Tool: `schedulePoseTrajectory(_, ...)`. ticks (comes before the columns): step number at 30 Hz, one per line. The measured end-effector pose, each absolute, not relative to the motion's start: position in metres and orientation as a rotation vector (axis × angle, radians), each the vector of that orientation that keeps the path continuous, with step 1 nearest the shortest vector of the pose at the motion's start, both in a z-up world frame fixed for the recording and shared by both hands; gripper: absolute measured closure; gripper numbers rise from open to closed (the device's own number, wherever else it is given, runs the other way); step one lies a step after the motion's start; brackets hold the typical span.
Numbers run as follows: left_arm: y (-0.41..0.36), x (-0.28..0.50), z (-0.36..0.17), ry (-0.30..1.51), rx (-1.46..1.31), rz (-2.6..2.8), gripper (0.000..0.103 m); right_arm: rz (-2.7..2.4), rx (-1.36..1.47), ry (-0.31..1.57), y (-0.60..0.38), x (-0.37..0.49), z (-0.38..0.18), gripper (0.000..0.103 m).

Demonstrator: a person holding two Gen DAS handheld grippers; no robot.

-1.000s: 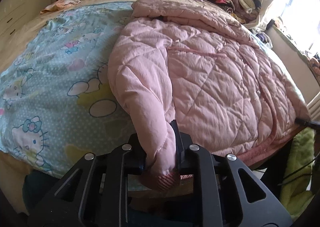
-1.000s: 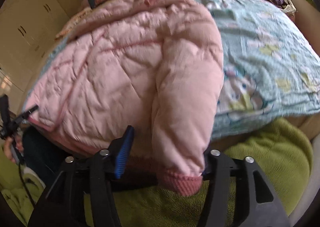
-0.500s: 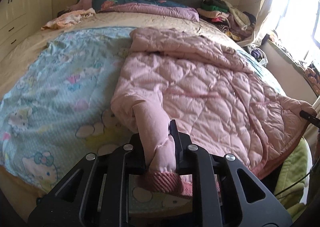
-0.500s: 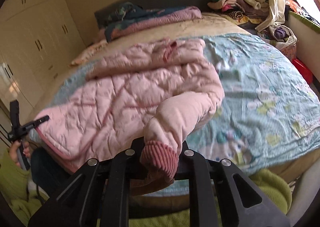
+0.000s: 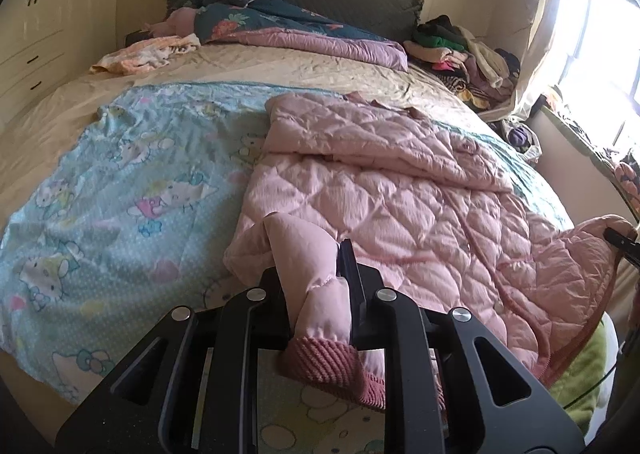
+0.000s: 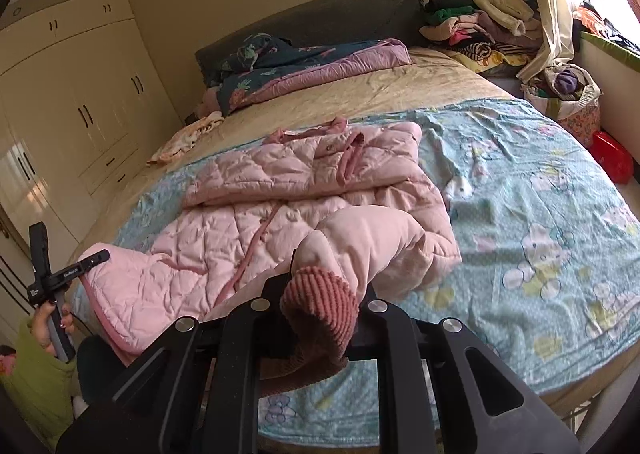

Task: Fold large clothes
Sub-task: 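Lift both ribbed cuffs upward with the left and right tools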

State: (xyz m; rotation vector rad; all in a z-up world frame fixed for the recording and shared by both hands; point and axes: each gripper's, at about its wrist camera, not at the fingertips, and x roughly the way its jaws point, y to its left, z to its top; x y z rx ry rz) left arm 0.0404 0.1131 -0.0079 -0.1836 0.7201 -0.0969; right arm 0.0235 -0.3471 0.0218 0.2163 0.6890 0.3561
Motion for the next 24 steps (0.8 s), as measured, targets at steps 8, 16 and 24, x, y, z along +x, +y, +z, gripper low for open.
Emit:
schedulePoseTrajectory(8, 0.112, 0.056, 0.006, 0.69, -0.197, -0.098, 0.09, 0.35, 0.229, 0.667, -0.348, 0.037, 0.028, 0.089)
schedulePoseTrajectory(16, 0.119, 0.078, 0.026, 0.634, -0.243, -0.095, 0.09, 0.335, 0.278, 0.622, -0.355, 0.053, 0.042, 0.089)
schedulePoseTrajectory(24, 0.127, 0.1, 0.052, 0.587, -0.274, -0.071, 0.09, 0.307, 0.356, 0.56, -0.367, 0.075, 0.063, 0.089)
